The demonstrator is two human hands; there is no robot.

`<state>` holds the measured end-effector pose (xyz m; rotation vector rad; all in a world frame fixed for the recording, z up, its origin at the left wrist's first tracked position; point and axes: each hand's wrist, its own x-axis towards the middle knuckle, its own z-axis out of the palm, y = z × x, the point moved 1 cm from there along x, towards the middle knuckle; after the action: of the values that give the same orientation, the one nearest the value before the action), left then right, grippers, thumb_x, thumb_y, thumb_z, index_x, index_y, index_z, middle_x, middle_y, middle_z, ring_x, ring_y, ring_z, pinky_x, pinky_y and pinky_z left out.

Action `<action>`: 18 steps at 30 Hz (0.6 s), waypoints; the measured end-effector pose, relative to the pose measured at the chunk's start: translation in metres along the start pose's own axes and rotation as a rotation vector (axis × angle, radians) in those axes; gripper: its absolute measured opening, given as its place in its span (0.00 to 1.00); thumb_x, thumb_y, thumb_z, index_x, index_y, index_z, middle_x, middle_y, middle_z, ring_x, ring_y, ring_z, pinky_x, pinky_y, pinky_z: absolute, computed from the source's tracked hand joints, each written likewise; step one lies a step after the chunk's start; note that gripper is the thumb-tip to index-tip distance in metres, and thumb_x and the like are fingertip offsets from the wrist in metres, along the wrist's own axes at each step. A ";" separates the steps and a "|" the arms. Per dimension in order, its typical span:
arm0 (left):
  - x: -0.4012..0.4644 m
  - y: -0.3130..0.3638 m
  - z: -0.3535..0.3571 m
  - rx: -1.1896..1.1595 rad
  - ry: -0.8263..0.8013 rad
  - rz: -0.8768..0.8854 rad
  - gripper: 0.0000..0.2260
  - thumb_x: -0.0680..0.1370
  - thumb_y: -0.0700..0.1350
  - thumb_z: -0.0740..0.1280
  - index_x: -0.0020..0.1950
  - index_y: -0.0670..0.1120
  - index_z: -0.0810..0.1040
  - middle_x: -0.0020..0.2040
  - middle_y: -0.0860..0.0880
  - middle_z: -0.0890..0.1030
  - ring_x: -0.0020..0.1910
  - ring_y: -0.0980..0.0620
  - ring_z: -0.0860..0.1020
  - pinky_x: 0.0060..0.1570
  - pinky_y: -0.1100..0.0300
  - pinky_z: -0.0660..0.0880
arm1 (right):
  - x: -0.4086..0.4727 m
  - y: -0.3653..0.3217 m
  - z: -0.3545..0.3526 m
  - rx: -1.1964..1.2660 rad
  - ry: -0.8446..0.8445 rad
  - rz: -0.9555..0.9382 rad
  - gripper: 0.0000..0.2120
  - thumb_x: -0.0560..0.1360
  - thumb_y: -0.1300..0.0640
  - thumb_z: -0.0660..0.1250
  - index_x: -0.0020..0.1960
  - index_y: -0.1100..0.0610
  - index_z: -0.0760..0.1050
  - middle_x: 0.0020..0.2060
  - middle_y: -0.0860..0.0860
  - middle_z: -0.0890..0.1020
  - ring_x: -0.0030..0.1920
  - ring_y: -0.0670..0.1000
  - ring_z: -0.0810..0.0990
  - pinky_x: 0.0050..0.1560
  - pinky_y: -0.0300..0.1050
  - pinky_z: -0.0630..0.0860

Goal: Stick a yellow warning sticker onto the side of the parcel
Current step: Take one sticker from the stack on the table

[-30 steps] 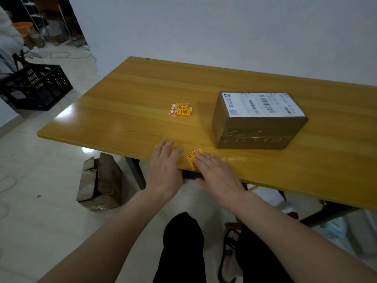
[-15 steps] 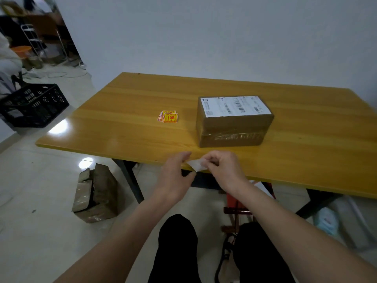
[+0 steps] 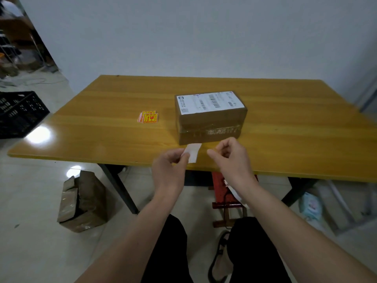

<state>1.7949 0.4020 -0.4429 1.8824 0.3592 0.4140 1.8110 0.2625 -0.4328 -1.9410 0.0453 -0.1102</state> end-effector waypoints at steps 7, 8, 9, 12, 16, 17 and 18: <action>-0.011 0.000 0.007 0.342 0.173 0.513 0.03 0.67 0.41 0.73 0.35 0.46 0.79 0.36 0.49 0.77 0.40 0.50 0.73 0.46 0.52 0.70 | -0.011 -0.012 0.011 0.224 -0.168 0.016 0.16 0.71 0.52 0.71 0.40 0.67 0.78 0.34 0.58 0.78 0.35 0.51 0.77 0.35 0.42 0.77; -0.011 -0.002 0.007 0.327 0.188 0.550 0.03 0.66 0.41 0.72 0.36 0.46 0.79 0.38 0.48 0.77 0.42 0.51 0.72 0.48 0.52 0.70 | -0.010 -0.012 0.011 0.247 -0.163 0.043 0.14 0.72 0.54 0.71 0.40 0.67 0.78 0.33 0.57 0.79 0.34 0.50 0.77 0.34 0.40 0.77; -0.011 -0.003 0.006 0.298 0.187 0.564 0.03 0.65 0.41 0.72 0.38 0.46 0.80 0.41 0.48 0.78 0.44 0.52 0.72 0.49 0.52 0.70 | -0.009 -0.011 0.010 0.278 -0.165 0.077 0.12 0.73 0.57 0.70 0.40 0.66 0.79 0.32 0.56 0.79 0.33 0.49 0.77 0.34 0.39 0.77; -0.011 -0.006 0.003 0.213 0.116 0.527 0.12 0.65 0.37 0.73 0.46 0.47 0.80 0.54 0.48 0.76 0.55 0.51 0.71 0.54 0.55 0.70 | -0.007 -0.008 0.009 0.393 -0.202 0.141 0.09 0.74 0.60 0.69 0.36 0.61 0.79 0.30 0.53 0.77 0.30 0.47 0.75 0.32 0.38 0.76; -0.012 -0.002 0.001 -0.155 -0.092 0.081 0.24 0.70 0.33 0.68 0.63 0.49 0.70 0.58 0.50 0.76 0.56 0.55 0.75 0.55 0.60 0.74 | -0.005 -0.005 0.009 0.405 -0.230 0.136 0.10 0.74 0.61 0.69 0.34 0.57 0.79 0.29 0.51 0.78 0.29 0.45 0.75 0.33 0.39 0.76; -0.012 0.000 0.000 -0.368 -0.171 -0.104 0.24 0.71 0.31 0.64 0.64 0.48 0.70 0.57 0.48 0.78 0.54 0.53 0.77 0.54 0.58 0.75 | -0.005 -0.004 0.010 0.406 -0.228 0.129 0.11 0.74 0.61 0.69 0.33 0.56 0.79 0.28 0.50 0.78 0.29 0.44 0.75 0.32 0.39 0.76; -0.011 0.000 -0.001 -0.563 -0.242 -0.245 0.23 0.71 0.30 0.61 0.64 0.45 0.71 0.55 0.45 0.80 0.53 0.50 0.79 0.55 0.54 0.76 | -0.004 -0.004 0.010 0.406 -0.230 0.125 0.11 0.74 0.61 0.69 0.33 0.56 0.79 0.28 0.50 0.78 0.29 0.44 0.75 0.32 0.38 0.76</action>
<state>1.7847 0.3981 -0.4440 1.3001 0.2703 0.1002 1.8076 0.2738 -0.4330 -1.5295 -0.0086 0.1763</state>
